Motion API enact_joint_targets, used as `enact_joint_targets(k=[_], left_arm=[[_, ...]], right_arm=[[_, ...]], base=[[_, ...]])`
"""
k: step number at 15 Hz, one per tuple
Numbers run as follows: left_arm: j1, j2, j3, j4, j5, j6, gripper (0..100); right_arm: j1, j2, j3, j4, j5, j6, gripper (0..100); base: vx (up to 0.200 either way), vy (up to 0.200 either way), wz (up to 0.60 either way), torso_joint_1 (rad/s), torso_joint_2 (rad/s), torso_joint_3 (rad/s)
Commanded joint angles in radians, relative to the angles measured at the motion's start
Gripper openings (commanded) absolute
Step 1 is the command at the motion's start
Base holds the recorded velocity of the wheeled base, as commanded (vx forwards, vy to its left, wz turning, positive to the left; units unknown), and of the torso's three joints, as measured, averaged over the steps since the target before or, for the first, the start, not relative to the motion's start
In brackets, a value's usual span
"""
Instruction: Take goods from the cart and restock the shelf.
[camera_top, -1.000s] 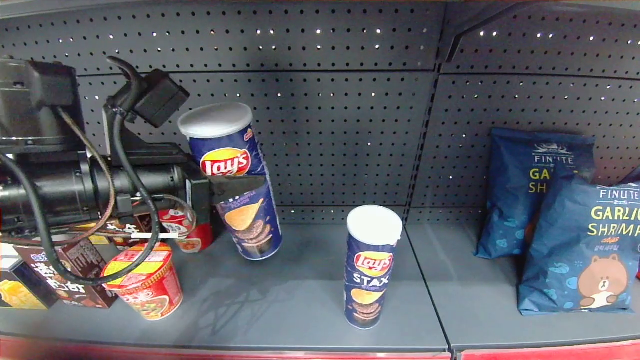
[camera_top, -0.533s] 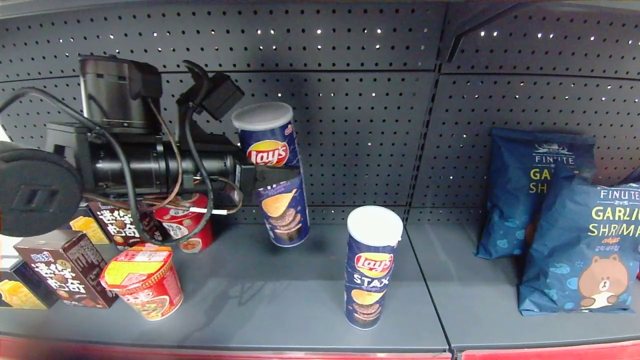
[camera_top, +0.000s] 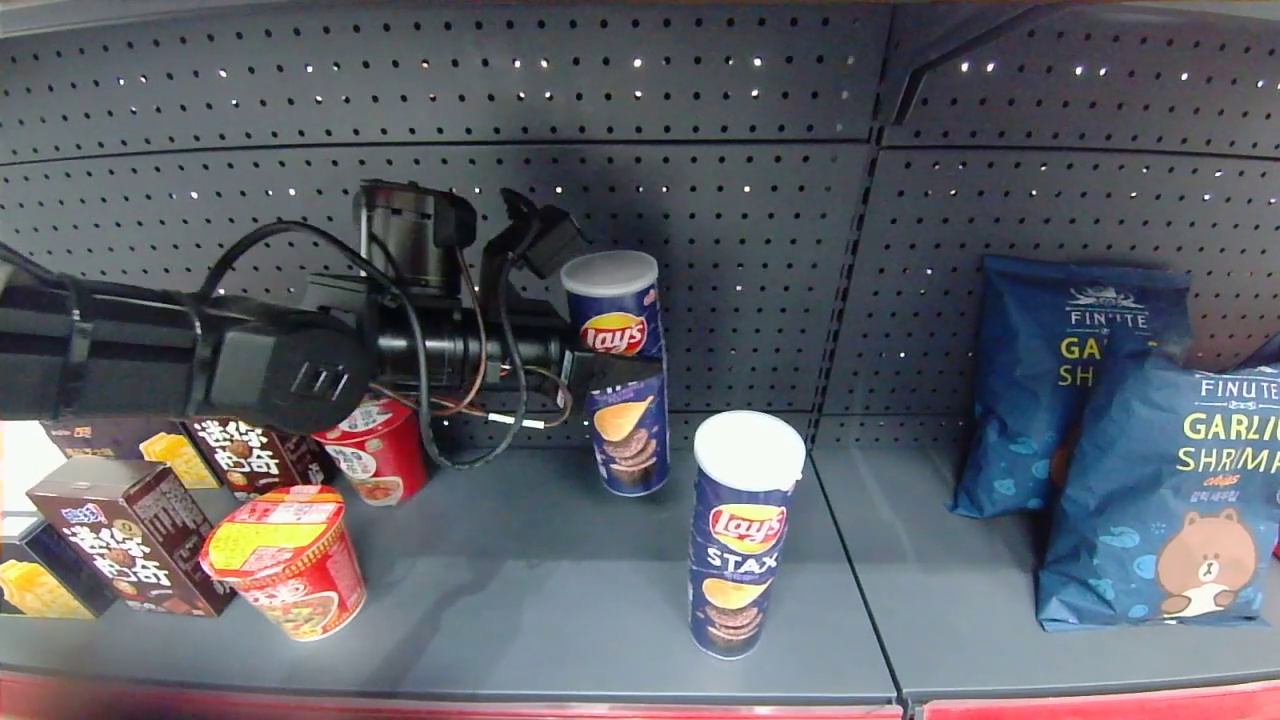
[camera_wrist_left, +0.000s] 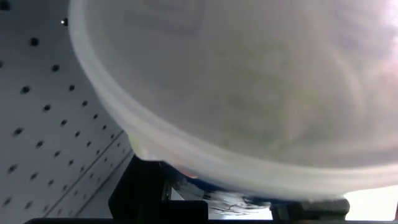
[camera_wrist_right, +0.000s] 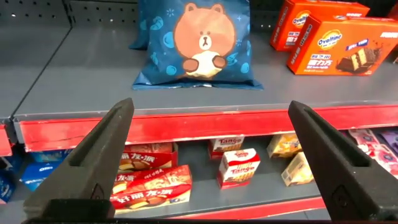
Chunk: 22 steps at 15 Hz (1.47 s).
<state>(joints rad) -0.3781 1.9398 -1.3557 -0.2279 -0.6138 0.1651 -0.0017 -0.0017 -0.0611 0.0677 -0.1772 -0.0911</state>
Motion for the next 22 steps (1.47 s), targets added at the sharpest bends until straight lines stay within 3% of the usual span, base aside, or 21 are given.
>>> enact_joint_targets(k=[1, 6, 15, 22], left_arm=[[-0.027, 0.084, -0.052, -0.001, -0.001, 0.001, 0], [-0.07, 0.171, -0.108, -0.061, -0.024, -0.003, 0], [-0.07, 0.295, -0.238, -0.05, -0.03, 0.007, 0], [-0.064, 0.323, -0.249, -0.048, -0.03, 0.007, 0]], right_arm=[[0.0, 0.002, 0.001, 0.0, -0.001, -0.001, 100], [0.0, 0.002, 0.003, -0.002, 0.002, 0.001, 100], [0.0, 0.002, 0.003, -0.002, 0.002, -0.001, 100], [0.0, 0.002, 0.003, -0.002, 0.004, -0.001, 100]], base=[[0.0, 0.0, 0.0, 0.0, 0.0, 0.0], [0.0, 0.0, 0.0, 0.0, 0.0, 0.0], [0.0, 0.0, 0.0, 0.0, 0.0, 0.0], [0.0, 0.0, 0.0, 0.0, 0.0, 0.0]])
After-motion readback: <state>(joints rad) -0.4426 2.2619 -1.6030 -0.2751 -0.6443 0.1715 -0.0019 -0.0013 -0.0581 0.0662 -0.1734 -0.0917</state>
